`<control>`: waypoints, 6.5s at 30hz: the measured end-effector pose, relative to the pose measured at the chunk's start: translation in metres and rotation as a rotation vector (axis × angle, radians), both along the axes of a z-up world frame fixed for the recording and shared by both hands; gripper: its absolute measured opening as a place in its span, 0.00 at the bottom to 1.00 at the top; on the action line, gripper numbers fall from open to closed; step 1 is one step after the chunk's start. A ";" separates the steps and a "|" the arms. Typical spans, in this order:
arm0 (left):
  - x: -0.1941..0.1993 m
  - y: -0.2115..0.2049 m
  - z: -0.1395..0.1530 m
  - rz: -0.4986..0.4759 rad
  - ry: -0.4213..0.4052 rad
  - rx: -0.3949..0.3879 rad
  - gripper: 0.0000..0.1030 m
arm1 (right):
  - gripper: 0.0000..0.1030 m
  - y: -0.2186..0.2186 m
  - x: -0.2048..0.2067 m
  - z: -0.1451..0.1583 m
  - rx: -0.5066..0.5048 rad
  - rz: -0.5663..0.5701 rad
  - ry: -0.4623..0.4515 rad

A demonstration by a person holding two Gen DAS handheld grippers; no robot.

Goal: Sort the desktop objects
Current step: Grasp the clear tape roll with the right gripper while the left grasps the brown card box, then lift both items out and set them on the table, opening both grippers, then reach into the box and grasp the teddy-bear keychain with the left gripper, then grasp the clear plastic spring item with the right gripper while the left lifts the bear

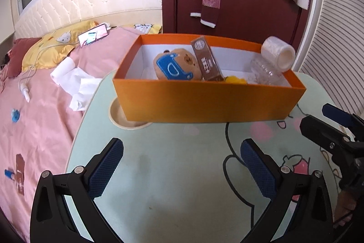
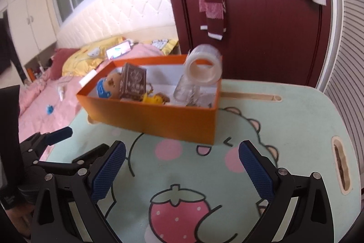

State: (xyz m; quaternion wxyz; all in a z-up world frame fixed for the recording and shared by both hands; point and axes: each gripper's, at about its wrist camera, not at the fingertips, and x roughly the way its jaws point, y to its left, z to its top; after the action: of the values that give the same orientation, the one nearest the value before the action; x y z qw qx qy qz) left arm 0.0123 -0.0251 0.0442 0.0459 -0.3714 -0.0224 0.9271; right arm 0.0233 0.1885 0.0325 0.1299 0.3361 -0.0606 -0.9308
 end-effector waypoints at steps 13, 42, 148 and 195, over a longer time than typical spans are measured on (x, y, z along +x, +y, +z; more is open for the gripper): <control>-0.081 -0.046 0.058 0.006 0.027 0.219 1.00 | 0.69 -0.001 -0.090 0.028 0.091 -0.048 0.040; -0.158 0.018 0.023 -0.208 -0.309 0.230 0.77 | 0.44 0.049 -0.069 0.044 -0.112 -0.067 0.074; -0.106 0.022 0.014 -0.190 -0.279 0.029 0.42 | 0.68 0.026 -0.027 -0.025 -0.315 0.069 -0.274; -0.093 -0.017 0.024 -0.136 -0.192 0.312 0.41 | 0.30 -0.043 -0.127 0.025 0.088 0.074 -0.287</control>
State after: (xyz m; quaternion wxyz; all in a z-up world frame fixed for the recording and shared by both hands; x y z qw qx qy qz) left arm -0.0808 -0.0422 0.0686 0.1630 -0.4470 -0.1448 0.8675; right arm -0.1041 0.1457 0.0570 0.1395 0.4731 -0.0254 -0.8695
